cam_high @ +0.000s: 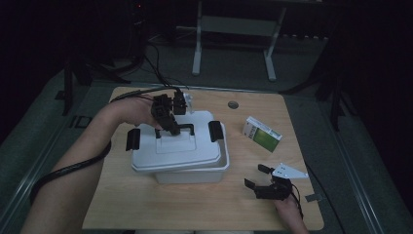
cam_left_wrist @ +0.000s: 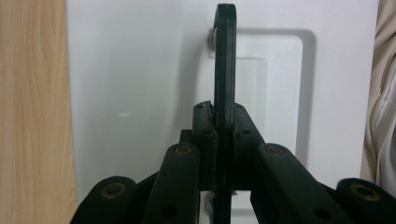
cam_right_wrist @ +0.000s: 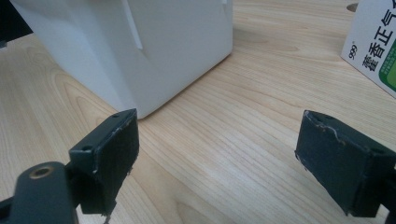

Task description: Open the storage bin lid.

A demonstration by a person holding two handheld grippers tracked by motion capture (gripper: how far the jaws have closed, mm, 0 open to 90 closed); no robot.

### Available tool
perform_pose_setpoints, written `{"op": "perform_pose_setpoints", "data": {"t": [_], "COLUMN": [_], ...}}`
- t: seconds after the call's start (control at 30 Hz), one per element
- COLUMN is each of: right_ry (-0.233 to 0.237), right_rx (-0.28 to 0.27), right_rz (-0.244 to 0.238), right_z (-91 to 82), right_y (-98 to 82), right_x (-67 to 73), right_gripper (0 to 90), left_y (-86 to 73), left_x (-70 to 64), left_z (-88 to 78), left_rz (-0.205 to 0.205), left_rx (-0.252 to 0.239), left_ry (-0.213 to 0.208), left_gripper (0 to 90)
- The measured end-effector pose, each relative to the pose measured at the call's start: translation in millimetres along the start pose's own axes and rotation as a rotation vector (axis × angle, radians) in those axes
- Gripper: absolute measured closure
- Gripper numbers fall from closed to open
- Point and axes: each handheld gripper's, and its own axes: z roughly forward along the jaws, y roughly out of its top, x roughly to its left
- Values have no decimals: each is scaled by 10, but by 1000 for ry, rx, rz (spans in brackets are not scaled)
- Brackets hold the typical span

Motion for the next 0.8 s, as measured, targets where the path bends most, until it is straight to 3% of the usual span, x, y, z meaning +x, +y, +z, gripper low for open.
{"op": "perform_pose_setpoints", "data": {"t": [0.23,0.43,0.6,0.77,0.8], "right_ry": [2,0,-3,-6,-7], "right_rx": [-2,0,3,3,5], "right_rz": [1,2,3,3,3], "right_z": [1,3,7,7,10], "right_y": [7,6,5,8,8], "right_x": [0,-1,-1,-2,0], "right_gripper": [131,131,130,130,130], "left_y": [-198,-312,-560,-735,-825], "left_x": [-10,-19,-38,-48,-57], "left_z": [-51,-72,-169,-232,-256], "left_rz": [-37,-55,-104,-126,-148], "left_rx": [-27,-18,-25,-17,-25], "left_ry": [5,1,13,21,29], "left_gripper": [836,837,837,836,836]}}
